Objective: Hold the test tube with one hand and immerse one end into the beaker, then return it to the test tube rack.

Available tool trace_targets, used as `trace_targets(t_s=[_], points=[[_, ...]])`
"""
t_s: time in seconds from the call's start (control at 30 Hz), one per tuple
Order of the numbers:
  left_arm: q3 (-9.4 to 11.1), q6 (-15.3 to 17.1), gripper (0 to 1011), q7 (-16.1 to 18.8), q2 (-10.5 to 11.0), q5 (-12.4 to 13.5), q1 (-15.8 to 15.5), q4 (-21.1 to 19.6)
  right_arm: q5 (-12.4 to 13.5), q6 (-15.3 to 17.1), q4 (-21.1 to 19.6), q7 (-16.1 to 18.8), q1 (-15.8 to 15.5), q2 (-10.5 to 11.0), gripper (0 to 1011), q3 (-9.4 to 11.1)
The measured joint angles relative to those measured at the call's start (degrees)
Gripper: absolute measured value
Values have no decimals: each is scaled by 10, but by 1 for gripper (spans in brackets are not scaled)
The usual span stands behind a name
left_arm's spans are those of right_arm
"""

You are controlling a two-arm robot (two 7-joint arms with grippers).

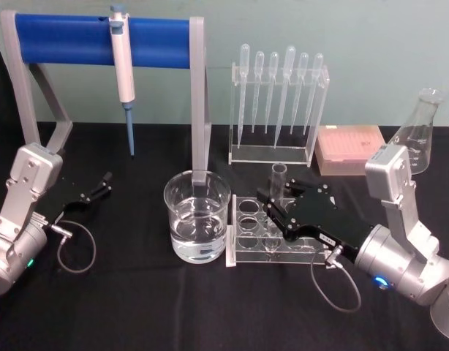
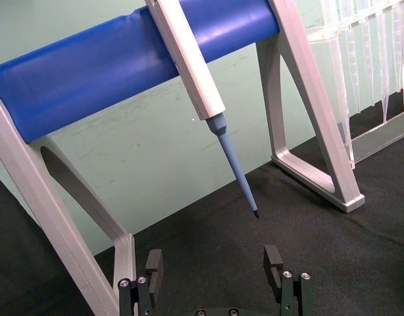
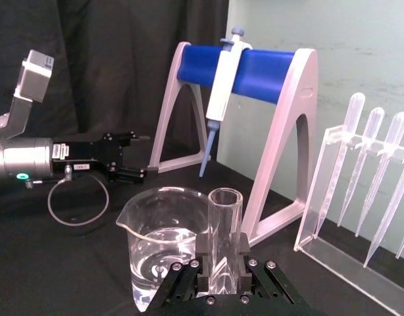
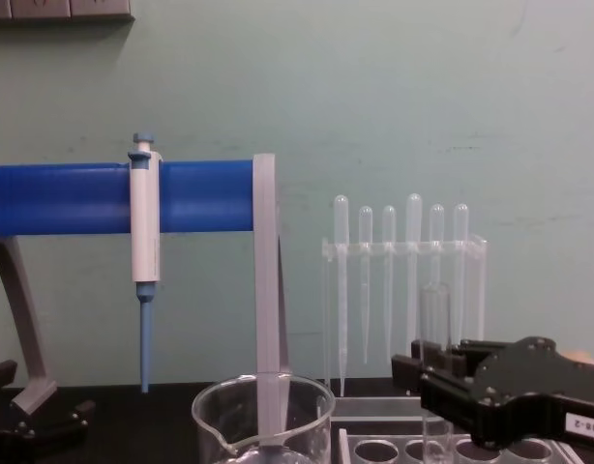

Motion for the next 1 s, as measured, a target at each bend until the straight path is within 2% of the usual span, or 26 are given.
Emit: trace_targets(t_s=[0.07,0.23,0.3,0.4,0.47,0.57,0.6,0.7,0.73,0.83,0.93,1.0], points=[[0,0,1000,0,0,0,0,0,-1,2,2,0,0,0,243,0],[0,0,1000,0,0,0,0,0,-4,11,4,-4,-4,-1,406,0],[0,0,1000,0,0,0,0,0,-4,13,3,-7,-7,0,436,2],[0,0,1000,0,0,0,0,0,-5,21,-12,-14,-20,6,564,7],[0,0,1000,0,0,0,0,0,-5,29,-34,-23,-40,15,625,16],[0,0,1000,0,0,0,0,0,-10,39,-77,-50,-79,31,705,38],[0,0,1000,0,0,0,0,0,-13,43,-98,-62,-100,39,760,50],[0,0,1000,0,0,0,0,0,-20,50,-126,-83,-130,48,815,70],[0,0,1000,0,0,0,0,0,-26,54,-142,-99,-149,53,854,84],[0,0,1000,0,0,0,0,0,-39,61,-158,-131,-178,57,921,111],[0,0,1000,0,0,0,0,0,-50,68,-150,-159,-188,50,1003,130],[0,0,1000,0,0,0,0,0,-57,70,-139,-171,-186,45,1000,137]])
